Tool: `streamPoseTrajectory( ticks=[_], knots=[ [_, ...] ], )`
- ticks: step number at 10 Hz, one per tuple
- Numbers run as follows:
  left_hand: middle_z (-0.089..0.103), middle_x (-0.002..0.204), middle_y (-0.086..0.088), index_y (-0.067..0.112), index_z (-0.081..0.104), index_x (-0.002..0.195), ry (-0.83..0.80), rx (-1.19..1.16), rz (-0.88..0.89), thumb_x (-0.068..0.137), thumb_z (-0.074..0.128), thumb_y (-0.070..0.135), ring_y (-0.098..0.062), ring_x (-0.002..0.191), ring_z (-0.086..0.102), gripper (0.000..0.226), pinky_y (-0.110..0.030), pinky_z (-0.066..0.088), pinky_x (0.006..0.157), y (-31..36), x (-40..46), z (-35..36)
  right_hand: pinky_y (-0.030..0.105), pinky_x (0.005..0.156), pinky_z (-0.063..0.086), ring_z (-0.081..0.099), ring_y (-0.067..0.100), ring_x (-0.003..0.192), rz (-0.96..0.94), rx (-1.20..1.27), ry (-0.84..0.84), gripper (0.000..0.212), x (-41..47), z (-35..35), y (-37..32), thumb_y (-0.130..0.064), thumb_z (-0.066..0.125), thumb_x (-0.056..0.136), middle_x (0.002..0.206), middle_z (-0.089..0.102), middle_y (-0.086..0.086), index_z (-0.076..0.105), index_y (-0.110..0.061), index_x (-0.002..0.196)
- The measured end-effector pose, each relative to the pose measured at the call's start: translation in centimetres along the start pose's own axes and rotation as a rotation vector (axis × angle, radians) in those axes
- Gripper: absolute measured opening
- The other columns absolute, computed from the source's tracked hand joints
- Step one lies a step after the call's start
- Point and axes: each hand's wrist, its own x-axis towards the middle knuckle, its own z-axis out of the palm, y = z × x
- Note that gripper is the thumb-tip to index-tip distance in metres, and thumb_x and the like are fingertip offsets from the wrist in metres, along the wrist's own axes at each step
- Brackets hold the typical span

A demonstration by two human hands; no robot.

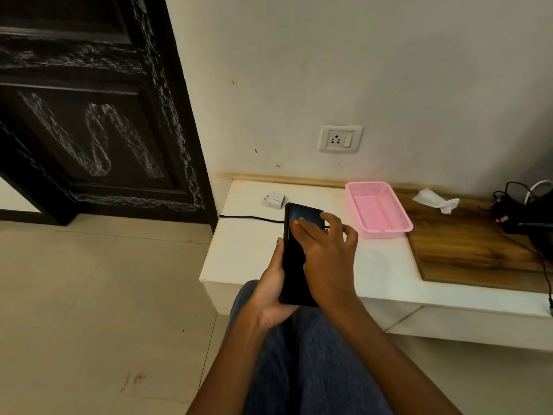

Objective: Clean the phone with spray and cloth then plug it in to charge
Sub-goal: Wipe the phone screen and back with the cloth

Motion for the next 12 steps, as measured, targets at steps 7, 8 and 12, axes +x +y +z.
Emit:
streamPoseTrajectory(
  ticks=[7, 8, 12],
  knots=[
    [0.063, 0.126, -0.013, 0.016, 0.063, 0.125, 0.02, 0.012, -0.01, 0.086, 0.041, 0.069, -0.024, 0.114, 0.062, 0.069, -0.036, 0.051, 0.093, -0.2, -0.1, -1.1, 0.046, 0.084, 0.044, 0.058, 0.033, 0.109, -0.211, -0.101, 0.026, 0.039, -1.2, 0.3, 1.3, -0.004, 0.067, 0.071, 0.109, 0.07, -0.002, 0.069, -0.016, 0.108],
    [0.062, 0.127, -0.013, 0.016, 0.06, 0.128, 0.016, 0.039, -0.02, 0.085, 0.042, 0.069, -0.024, 0.115, 0.062, 0.071, -0.035, 0.052, 0.093, -0.2, 0.1, -0.7, 0.047, 0.081, 0.046, 0.058, 0.036, 0.107, -0.131, -0.1, -0.008, 0.05, 0.2, -0.4, 1.7, 0.004, 0.078, 0.062, 0.108, 0.071, 0.001, 0.069, -0.015, 0.108],
    [0.06, 0.131, -0.014, 0.016, 0.06, 0.128, 0.009, 0.012, 0.002, 0.087, 0.042, 0.067, -0.025, 0.119, 0.058, 0.068, -0.036, 0.048, 0.099, -0.1, 0.0, -1.0, 0.038, 0.066, 0.052, 0.061, 0.036, 0.086, -0.155, -0.012, -0.049, 0.047, -0.1, -0.4, 1.9, 0.011, 0.068, 0.062, 0.104, 0.071, 0.009, 0.068, -0.003, 0.106]
  ],
)
